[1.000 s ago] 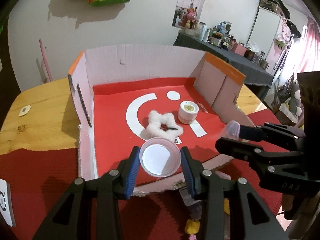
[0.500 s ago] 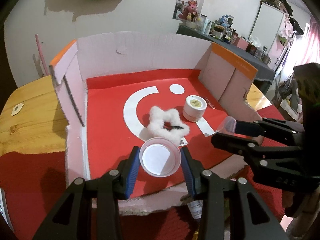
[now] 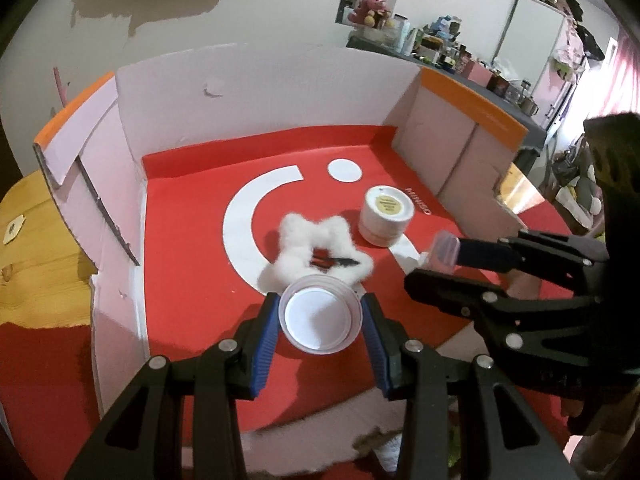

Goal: Organize objects
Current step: 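Carry the white lid and clear plastic box into the cardboard box with both grippers, then release the white lid with the left gripper while the right gripper sets down the clear box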

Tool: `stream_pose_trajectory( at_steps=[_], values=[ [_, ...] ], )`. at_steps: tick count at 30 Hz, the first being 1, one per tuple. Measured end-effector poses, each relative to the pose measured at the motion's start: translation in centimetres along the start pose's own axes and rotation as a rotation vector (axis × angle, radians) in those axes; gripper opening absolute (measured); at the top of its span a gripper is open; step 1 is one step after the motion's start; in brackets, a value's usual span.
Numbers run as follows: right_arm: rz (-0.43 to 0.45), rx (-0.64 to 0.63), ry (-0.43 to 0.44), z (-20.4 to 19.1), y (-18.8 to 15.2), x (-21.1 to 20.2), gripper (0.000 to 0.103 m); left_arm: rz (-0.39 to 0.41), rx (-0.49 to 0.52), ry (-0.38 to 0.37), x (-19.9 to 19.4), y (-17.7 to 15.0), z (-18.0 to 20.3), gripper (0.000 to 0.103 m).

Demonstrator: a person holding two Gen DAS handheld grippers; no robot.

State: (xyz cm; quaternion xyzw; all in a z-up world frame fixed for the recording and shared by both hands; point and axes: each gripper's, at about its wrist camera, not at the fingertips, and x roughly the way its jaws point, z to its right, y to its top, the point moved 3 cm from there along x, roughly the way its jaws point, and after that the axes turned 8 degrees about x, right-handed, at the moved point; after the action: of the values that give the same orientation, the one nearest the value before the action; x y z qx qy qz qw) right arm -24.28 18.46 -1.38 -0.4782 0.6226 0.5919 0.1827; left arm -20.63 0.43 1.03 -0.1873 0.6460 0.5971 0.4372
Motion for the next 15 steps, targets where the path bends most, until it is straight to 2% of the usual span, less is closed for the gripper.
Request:
stream_pose_trajectory(
  at_steps=[15],
  values=[
    [-0.028, -0.008, -0.015, 0.3, 0.5, 1.4, 0.039, 0.004, -0.052, 0.058, 1.1, 1.0, -2.9, 0.043]
  ],
)
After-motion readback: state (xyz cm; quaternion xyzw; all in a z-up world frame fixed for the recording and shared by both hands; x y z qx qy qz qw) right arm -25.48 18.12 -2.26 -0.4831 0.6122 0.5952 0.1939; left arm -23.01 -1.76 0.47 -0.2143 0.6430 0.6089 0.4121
